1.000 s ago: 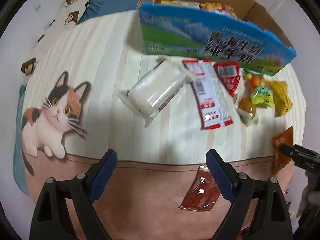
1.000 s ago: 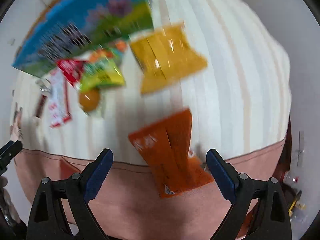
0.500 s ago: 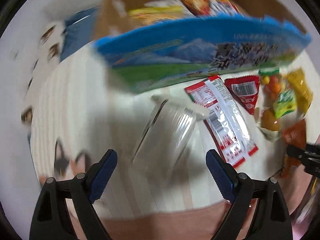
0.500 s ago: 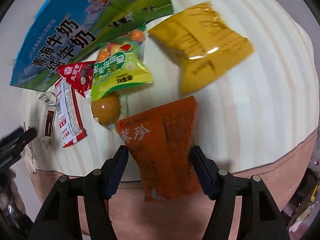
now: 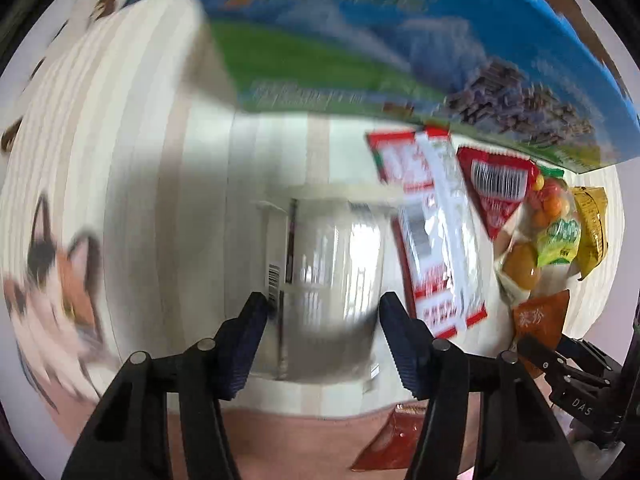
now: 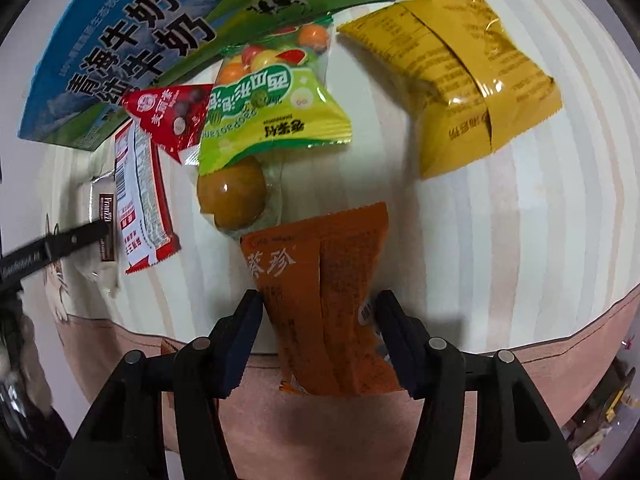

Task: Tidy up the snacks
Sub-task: 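Grasp the clear cup-shaped packet with the left tool while the right tool grasps the orange Caizhen bag, then carry both packets into the cardboard box and open both tools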

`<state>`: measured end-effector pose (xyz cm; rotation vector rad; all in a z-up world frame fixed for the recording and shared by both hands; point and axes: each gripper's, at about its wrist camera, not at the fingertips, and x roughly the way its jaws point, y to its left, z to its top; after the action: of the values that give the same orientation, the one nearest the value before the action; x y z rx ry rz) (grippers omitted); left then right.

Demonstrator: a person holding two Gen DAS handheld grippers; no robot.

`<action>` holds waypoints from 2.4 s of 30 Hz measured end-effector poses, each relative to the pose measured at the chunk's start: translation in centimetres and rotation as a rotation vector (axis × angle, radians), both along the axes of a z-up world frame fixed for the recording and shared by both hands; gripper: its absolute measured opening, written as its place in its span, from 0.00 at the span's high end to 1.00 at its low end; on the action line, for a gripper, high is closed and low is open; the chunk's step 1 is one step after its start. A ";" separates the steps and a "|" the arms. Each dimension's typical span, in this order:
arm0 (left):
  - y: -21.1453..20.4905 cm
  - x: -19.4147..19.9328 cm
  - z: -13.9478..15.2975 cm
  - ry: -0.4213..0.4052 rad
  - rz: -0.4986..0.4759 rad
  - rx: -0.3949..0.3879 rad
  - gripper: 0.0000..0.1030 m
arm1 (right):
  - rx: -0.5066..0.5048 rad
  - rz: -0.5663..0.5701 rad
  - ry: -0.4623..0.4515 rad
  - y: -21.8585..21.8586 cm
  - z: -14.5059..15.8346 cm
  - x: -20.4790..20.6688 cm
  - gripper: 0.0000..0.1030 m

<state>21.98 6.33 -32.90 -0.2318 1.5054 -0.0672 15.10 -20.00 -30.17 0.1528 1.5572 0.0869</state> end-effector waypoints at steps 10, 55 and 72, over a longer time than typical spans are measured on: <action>-0.5 -3.0 -1.3 0.020 0.075 -0.012 0.46 | 0.087 -0.028 0.033 0.8 -0.5 -3.5 0.42; 1.0 -13.3 2.4 -0.113 0.116 -0.005 0.48 | 0.037 0.065 -0.031 4.9 -3.0 -6.1 0.57; -3.0 -4.6 18.3 -0.357 0.045 -0.203 0.48 | 0.273 0.072 -0.322 2.6 15.8 1.4 0.58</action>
<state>17.34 3.38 -14.63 -0.3950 1.1372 -0.2150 16.47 -17.35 -14.34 0.2835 1.2244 0.3648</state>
